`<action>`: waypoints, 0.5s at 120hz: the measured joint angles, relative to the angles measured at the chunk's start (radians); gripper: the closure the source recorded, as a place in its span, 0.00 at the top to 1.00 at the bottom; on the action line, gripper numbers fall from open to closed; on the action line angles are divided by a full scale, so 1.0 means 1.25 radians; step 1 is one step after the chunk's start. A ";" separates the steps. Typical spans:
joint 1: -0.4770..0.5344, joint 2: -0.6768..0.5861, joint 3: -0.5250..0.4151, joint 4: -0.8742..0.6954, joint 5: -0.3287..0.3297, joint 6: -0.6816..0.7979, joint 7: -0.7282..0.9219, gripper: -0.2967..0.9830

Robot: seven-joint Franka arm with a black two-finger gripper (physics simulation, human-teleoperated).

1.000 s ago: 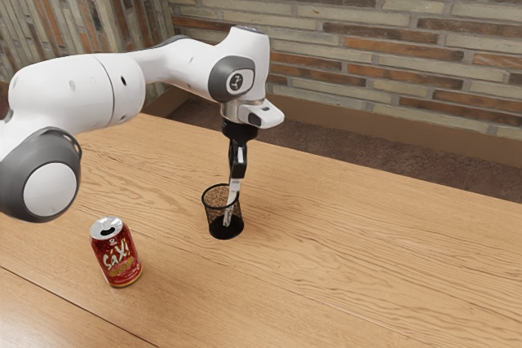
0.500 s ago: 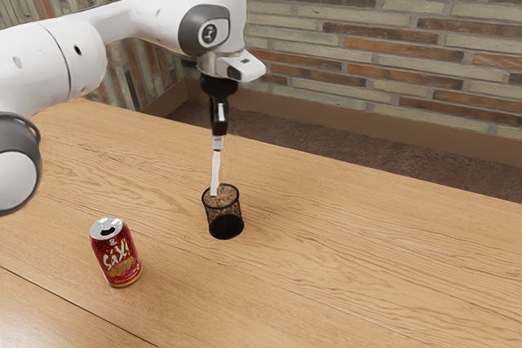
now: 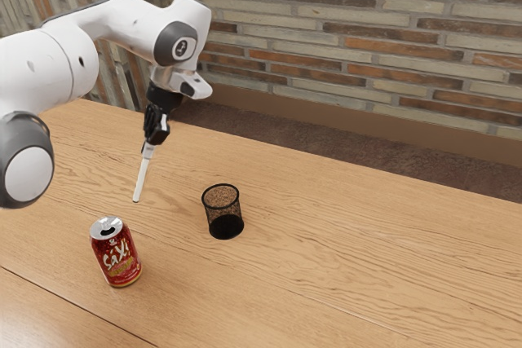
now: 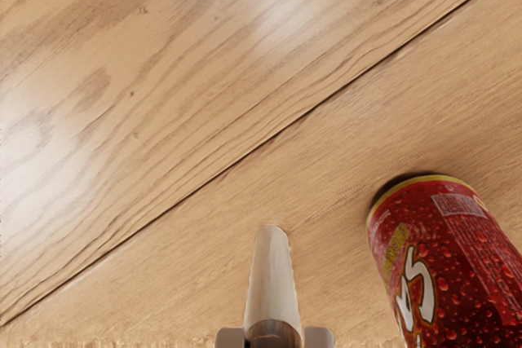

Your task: Take the marker out of the pen holder and place it to the left of the pen holder.

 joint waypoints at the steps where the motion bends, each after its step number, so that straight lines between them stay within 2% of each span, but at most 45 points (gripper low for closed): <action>1: -0.001 0.002 0.002 0.001 0.001 -0.001 0.000 0.15; 21: -0.003 0.047 0.018 0.043 0.014 -0.016 0.005 0.16; 43: 0.002 0.064 0.026 0.059 0.012 -0.027 0.013 0.47; 60: 0.002 0.051 0.025 0.063 0.005 -0.030 0.024 0.62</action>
